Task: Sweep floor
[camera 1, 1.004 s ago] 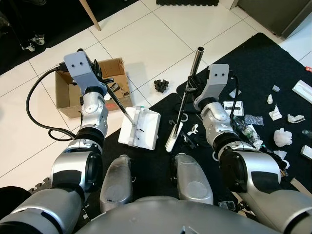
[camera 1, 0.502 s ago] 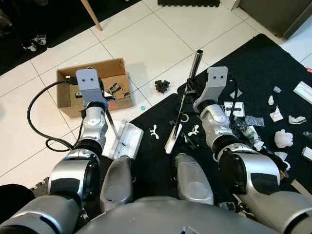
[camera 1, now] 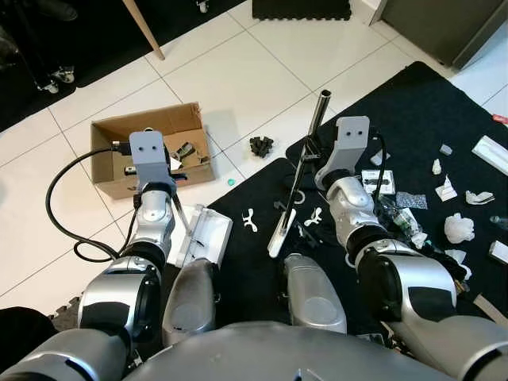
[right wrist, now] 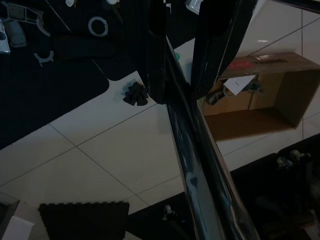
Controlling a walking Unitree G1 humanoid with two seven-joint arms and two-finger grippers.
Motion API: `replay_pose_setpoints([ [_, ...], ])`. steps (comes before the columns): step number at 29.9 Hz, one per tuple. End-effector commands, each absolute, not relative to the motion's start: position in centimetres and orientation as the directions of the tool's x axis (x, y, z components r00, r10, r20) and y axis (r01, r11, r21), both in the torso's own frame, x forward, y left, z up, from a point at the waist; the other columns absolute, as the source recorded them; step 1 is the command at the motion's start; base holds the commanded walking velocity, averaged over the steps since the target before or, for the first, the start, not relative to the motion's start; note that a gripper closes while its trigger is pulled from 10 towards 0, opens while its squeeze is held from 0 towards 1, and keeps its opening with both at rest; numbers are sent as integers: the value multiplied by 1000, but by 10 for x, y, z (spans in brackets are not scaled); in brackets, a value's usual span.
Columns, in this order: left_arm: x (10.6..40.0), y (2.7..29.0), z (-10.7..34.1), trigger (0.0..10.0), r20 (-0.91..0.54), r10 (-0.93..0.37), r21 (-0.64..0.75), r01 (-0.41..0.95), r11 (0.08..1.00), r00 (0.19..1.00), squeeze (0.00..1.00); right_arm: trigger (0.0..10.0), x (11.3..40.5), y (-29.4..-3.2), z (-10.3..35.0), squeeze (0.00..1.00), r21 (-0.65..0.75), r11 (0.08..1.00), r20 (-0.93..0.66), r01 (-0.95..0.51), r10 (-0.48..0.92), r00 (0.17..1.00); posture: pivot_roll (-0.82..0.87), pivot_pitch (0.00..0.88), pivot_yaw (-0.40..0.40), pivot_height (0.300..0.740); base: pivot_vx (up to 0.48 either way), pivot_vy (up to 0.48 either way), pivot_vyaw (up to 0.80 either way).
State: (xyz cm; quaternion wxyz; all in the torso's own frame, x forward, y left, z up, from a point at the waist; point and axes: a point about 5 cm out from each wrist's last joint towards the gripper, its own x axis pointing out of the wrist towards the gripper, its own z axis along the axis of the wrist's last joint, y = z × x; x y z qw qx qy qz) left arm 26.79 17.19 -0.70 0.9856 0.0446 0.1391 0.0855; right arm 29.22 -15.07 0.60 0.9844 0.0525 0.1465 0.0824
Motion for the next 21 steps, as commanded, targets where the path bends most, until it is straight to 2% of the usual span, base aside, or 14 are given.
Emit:
replay_pose_setpoints([
  [1, 251, 186, -24, 10000, -357, 209, 199, -144, 969, 911, 0, 10000, 284, -153, -3, 0, 105, 985, -325, -139, 166, 931, -30, 0, 38, 740, 0, 0, 0],
  [21, 242, 184, -33, 10000, -404, 196, 241, -103, 965, 894, 0, 10000, 282, -154, -6, 0, 101, 987, -339, -126, 153, 928, -25, 0, 35, 740, 0, 0, 0],
])
